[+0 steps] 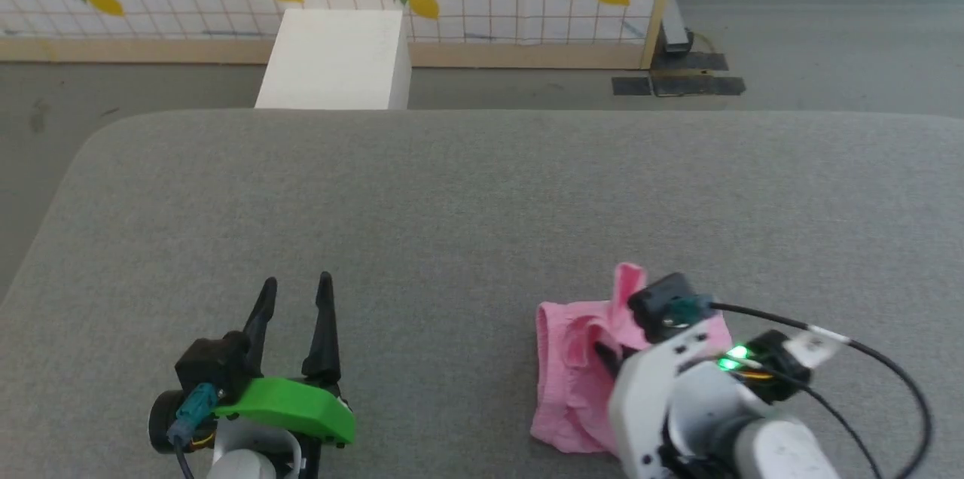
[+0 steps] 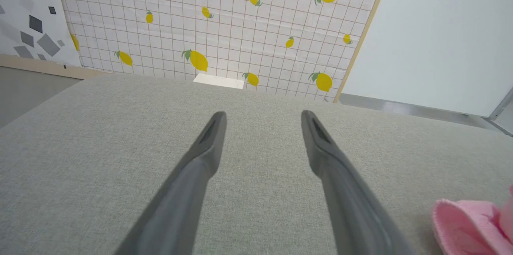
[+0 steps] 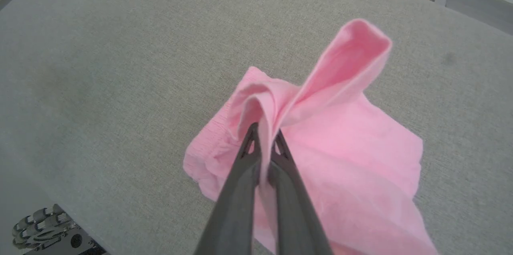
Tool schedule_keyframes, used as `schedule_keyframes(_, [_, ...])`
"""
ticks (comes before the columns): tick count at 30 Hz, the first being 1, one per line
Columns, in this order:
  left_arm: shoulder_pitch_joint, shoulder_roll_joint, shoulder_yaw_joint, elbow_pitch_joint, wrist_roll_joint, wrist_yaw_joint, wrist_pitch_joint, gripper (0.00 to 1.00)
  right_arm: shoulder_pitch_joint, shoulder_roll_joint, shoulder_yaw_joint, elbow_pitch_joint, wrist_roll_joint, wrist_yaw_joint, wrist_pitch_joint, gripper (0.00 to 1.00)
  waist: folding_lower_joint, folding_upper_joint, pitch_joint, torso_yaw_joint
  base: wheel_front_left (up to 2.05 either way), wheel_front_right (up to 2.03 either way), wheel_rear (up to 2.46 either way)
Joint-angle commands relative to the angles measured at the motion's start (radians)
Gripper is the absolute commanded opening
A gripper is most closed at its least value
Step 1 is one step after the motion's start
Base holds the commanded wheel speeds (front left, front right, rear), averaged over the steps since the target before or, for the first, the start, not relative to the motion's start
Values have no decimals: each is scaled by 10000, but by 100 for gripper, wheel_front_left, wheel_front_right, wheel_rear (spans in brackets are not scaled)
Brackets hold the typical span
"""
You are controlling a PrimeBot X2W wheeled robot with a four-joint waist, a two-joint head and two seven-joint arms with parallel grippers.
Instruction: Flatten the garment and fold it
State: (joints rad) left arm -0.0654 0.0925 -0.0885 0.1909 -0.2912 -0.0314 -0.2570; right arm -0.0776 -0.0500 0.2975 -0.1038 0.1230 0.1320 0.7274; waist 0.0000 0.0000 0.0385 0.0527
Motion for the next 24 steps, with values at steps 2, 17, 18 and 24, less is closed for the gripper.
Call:
schedule_keyframes(2, [-208,-96,-10,45,59,-104,-47,100,-445,-3,480,692,107,-13,-60,0,0,0,263,341,0,0,0])
schedule_keyframes(17, [-33,-268,389,131,208,-261,-47,100,-362,-3,1377,610,3048,-13,-1305,100,0,0,116,233,0,0,0])
schedule_keyframes(18, [0,-272,424,115,223,-273,-47,100,-249,-3,1087,337,3302,-13,-1755,100,0,0,59,152,0,0,0])
schedule_keyframes(24, [189,-307,519,-43,278,-293,-47,100,400,-3,-1263,-301,3151,-13,-4212,100,0,0,-180,-303,0,0,0])
